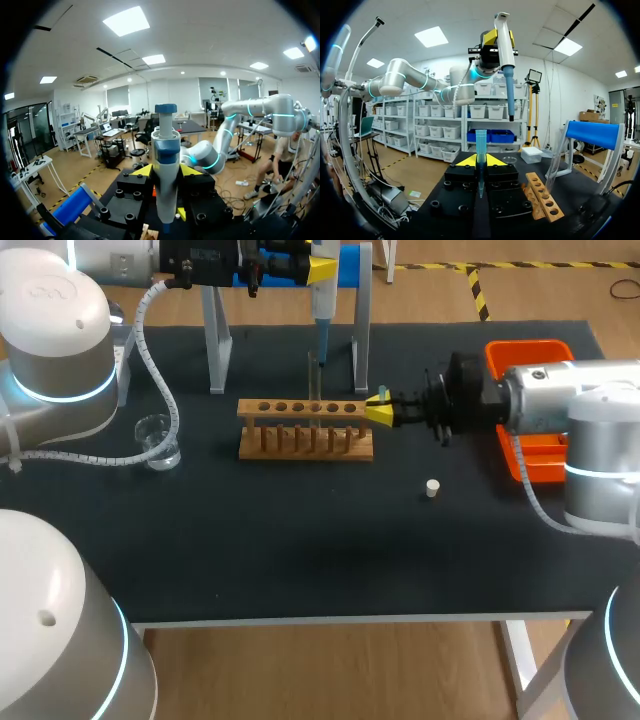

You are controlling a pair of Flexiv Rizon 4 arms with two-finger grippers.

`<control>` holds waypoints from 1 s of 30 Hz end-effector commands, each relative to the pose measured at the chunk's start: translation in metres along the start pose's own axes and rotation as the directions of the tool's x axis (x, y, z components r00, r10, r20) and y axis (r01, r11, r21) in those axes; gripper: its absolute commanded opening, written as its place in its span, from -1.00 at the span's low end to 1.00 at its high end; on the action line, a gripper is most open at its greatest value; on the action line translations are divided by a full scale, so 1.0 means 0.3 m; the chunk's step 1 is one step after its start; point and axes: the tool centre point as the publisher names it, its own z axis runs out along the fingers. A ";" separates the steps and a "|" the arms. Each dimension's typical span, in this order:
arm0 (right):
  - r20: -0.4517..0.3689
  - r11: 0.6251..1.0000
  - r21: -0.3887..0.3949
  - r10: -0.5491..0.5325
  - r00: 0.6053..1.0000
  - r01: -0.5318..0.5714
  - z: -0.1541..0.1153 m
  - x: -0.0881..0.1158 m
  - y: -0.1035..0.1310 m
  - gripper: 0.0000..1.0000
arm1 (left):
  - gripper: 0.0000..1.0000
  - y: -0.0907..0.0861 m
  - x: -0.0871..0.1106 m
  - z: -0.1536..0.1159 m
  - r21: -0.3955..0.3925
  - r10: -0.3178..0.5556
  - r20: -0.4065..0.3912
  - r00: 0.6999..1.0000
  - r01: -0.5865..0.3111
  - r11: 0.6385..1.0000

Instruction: Invert the test tube, pick up the pipette, mount the tip to pipette, aspirate from beaker and dispense into the tube, eject the tip, return the pipette, and cap with the stopper.

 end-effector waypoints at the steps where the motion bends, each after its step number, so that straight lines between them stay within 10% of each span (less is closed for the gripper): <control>1: -0.002 1.000 -0.015 -0.005 1.000 0.005 0.043 -0.031 -0.023 -1.00 | -1.00 0.000 0.001 0.000 0.002 0.001 0.001 1.000 -0.001 1.000; 30: -0.016 0.999 -0.043 -0.001 1.000 0.000 0.195 -0.106 -0.076 -1.00 | -1.00 0.000 0.001 0.000 0.002 0.001 0.001 1.000 -0.001 1.000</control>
